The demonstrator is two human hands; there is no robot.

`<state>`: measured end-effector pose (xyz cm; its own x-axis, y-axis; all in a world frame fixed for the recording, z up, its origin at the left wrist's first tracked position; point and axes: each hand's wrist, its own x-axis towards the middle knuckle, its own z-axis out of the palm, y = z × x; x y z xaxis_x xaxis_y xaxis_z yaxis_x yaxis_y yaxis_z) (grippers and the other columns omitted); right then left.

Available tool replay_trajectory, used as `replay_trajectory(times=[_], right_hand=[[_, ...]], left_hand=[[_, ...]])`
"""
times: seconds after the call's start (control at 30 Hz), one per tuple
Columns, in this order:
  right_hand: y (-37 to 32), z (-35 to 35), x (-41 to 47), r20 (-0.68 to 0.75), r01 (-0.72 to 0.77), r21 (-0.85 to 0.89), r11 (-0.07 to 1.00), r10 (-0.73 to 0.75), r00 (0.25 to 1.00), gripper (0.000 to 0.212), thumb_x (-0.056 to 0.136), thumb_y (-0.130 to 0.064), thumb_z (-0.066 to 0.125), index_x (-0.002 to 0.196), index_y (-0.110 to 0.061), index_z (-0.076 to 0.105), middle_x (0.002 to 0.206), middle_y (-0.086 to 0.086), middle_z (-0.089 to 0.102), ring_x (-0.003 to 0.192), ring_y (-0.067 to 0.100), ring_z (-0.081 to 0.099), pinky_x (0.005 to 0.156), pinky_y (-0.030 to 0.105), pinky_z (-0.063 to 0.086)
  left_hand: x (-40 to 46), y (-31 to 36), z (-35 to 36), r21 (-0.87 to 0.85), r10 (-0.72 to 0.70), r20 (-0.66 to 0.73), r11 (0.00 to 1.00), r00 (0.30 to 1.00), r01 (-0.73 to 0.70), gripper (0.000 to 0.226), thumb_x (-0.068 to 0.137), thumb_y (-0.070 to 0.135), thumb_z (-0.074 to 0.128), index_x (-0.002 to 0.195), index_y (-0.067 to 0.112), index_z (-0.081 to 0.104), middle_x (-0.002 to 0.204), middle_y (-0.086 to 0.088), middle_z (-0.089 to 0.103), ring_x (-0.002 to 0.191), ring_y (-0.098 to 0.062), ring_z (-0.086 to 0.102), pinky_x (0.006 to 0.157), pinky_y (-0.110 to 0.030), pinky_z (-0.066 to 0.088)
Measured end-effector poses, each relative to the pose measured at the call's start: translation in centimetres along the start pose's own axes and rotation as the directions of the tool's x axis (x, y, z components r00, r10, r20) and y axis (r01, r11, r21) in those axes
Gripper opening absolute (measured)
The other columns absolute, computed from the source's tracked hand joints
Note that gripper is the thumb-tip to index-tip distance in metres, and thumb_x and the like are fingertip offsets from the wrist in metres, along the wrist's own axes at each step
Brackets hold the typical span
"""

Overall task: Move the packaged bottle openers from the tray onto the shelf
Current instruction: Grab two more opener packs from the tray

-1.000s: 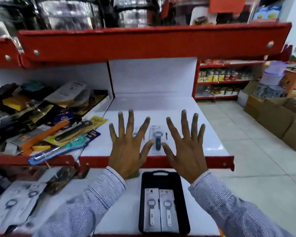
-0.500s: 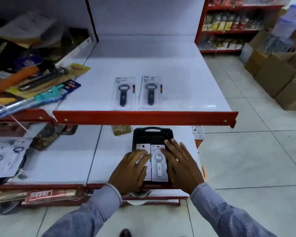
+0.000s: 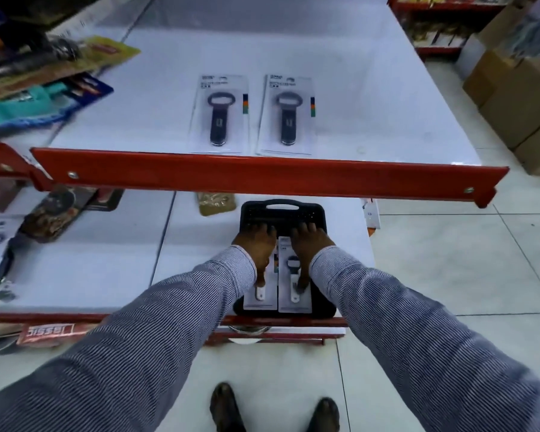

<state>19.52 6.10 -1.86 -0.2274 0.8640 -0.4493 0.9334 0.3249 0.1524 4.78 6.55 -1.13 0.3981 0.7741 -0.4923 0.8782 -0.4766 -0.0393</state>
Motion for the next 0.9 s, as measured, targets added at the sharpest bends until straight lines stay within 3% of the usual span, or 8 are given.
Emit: replay_trajectory(times=[0.13,0.27,0.4,0.47,0.53,0.63,0.73,0.9], right_hand=[[0.1,-0.8,-0.5,-0.076,-0.05,0.053,0.997,0.054,0.996,0.052,0.095,-0.014,0.058,0.14,0.004,0.037,0.143,0.024,0.041,0.132,0.039,0.041,0.106,0.043,0.044],[0.3,-3.3,-3.1,-0.058,-0.066,0.296,0.953,0.087,0.995,0.076,0.072,-0.023,0.084,0.136,-0.008,0.048,0.138,0.018,0.043,0.125,0.038,0.051,0.098,0.044,0.051],[0.2,-6.1,-7.7,-0.208,0.043,0.497,0.867,0.071,0.975,0.033,0.077,-0.005,0.067,0.108,-0.014,0.071,0.118,0.013,0.067,0.108,0.031,0.066,0.091,0.034,0.054],[-0.1,-7.7,-10.7,-0.278,0.095,0.541,0.836,0.07,0.958,0.029,0.074,-0.002,0.064,0.095,-0.019,0.075,0.103,0.007,0.075,0.098,0.025,0.069,0.085,0.032,0.056],[0.0,-9.7,-13.5,-0.367,0.15,0.542,0.827,0.072,0.927,0.026,0.074,-0.003,0.063,0.087,-0.023,0.075,0.09,0.001,0.077,0.086,0.021,0.071,0.078,0.032,0.058],[0.9,-13.2,-17.5,-0.523,0.239,0.526,0.816,0.089,0.848,0.024,0.078,-0.005,0.069,0.089,-0.026,0.075,0.089,-0.005,0.078,0.08,0.014,0.07,0.076,0.028,0.057],[2.9,-17.3,-21.1,-0.666,0.343,0.552,0.76,0.154,0.73,0.026,0.08,-0.004,0.072,0.094,-0.025,0.074,0.086,-0.01,0.076,0.075,0.002,0.068,0.074,0.02,0.057],[6.5,-23.8,-24.0,-0.761,0.485,0.599,0.637,0.265,0.592,0.029,0.078,-0.005,0.078,0.092,-0.027,0.066,0.08,-0.004,0.076,0.072,0.004,0.069,0.063,0.014,0.056]], left_hand=[[0.0,-0.6,-1.0,-0.023,0.014,-0.016,1.0,1.0,-0.014,0.116,0.047,0.045,0.096,0.139,0.003,0.04,0.139,-0.016,0.046,0.127,-0.031,0.049,0.106,-0.041,0.046],[-2.2,-0.6,-1.6,-0.099,-0.027,-0.2,0.995,0.979,0.007,0.09,0.061,0.035,0.09,0.137,0.011,0.048,0.136,-0.016,0.048,0.122,-0.036,0.054,0.1,-0.045,0.05],[-7.7,0.3,-2.6,-0.447,-0.096,-0.306,0.893,0.947,-0.054,0.042,0.075,0.007,0.073,0.109,0.026,0.058,0.112,-0.012,0.068,0.1,-0.035,0.069,0.074,-0.03,0.056],[-10.8,0.7,-3.3,-0.471,-0.086,-0.358,0.877,0.93,-0.101,0.039,0.076,-0.002,0.059,0.089,0.033,0.047,0.087,-0.009,0.067,0.082,-0.032,0.068,0.058,-0.022,0.045],[-13.9,0.8,-4.8,-0.429,-0.086,-0.442,0.894,0.893,-0.126,0.039,0.076,-0.003,0.059,0.095,0.031,0.055,0.089,-0.007,0.071,0.081,-0.028,0.07,0.063,-0.028,0.052],[-18.0,0.2,-7.9,-0.426,-0.132,-0.612,0.886,0.78,-0.184,0.04,0.08,0.005,0.072,0.108,0.032,0.062,0.105,0.006,0.077,0.093,-0.014,0.072,0.078,-0.019,0.055],[-21.9,-0.4,-12.2,-0.504,-0.211,-0.719,0.814,0.662,-0.288,0.039,0.08,0.015,0.08,0.102,0.039,0.059,0.094,0.02,0.075,0.084,0.005,0.069,0.07,0.001,0.043],[-23.9,-0.9,-19.9,-0.464,-0.274,-0.863,0.764,0.425,-0.449,0.024,0.081,0.039,0.076,0.092,0.033,0.056,0.072,0.011,0.073,0.051,-0.007,0.06,0.05,-0.007,0.039]])
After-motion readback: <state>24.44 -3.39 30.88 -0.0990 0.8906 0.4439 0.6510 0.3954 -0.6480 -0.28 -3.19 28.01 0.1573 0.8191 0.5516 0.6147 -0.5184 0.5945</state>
